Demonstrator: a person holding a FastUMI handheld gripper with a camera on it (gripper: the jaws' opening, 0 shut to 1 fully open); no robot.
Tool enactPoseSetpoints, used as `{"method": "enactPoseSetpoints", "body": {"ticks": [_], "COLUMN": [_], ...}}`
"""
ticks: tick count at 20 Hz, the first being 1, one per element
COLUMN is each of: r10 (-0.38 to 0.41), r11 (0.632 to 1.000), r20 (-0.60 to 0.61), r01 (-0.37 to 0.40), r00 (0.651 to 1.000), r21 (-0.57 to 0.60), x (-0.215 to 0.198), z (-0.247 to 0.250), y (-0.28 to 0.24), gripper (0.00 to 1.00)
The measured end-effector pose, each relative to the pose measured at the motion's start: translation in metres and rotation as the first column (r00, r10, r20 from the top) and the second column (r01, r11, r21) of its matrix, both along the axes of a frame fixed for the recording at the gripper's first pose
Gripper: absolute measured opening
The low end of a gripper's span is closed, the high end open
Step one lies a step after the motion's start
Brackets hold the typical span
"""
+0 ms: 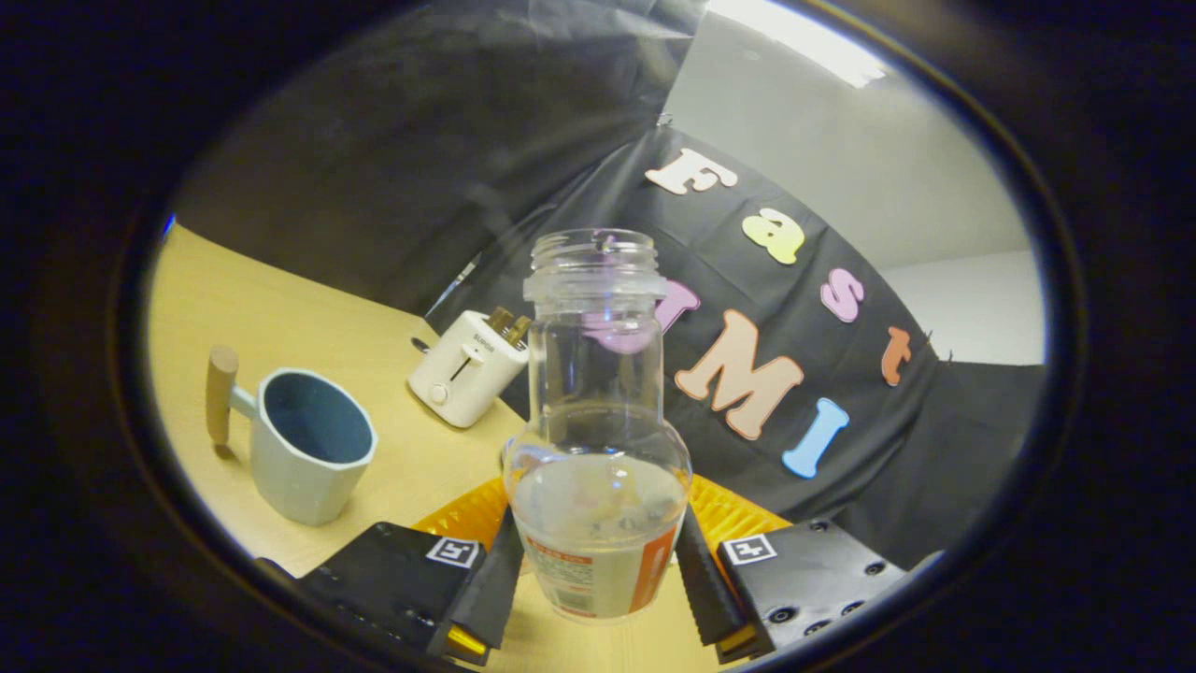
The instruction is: Take the bottle from table, then pour the juice into the cup, finally place the bottle on the coaster
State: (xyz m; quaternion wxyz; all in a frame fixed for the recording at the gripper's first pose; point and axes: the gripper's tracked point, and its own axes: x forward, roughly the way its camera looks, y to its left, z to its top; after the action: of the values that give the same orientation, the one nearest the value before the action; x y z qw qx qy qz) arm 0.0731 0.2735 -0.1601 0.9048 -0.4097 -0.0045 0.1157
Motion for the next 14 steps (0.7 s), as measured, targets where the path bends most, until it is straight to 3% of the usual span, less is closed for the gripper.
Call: {"method": "enactPoseSetpoints", "body": {"ticks": [6, 14], "r10": [-0.003, 0.023], "r11": [0.986, 0.936], "r20": [0.052, 0.131], "r01": [0.011, 0.025], "r00": [0.999, 0.991], "r21": [-0.165, -0.352], "x": [0.005, 0.007], "z": [-0.017, -0.031], "y": [0.002, 0.002], "gripper": [0.79, 0.79]}}
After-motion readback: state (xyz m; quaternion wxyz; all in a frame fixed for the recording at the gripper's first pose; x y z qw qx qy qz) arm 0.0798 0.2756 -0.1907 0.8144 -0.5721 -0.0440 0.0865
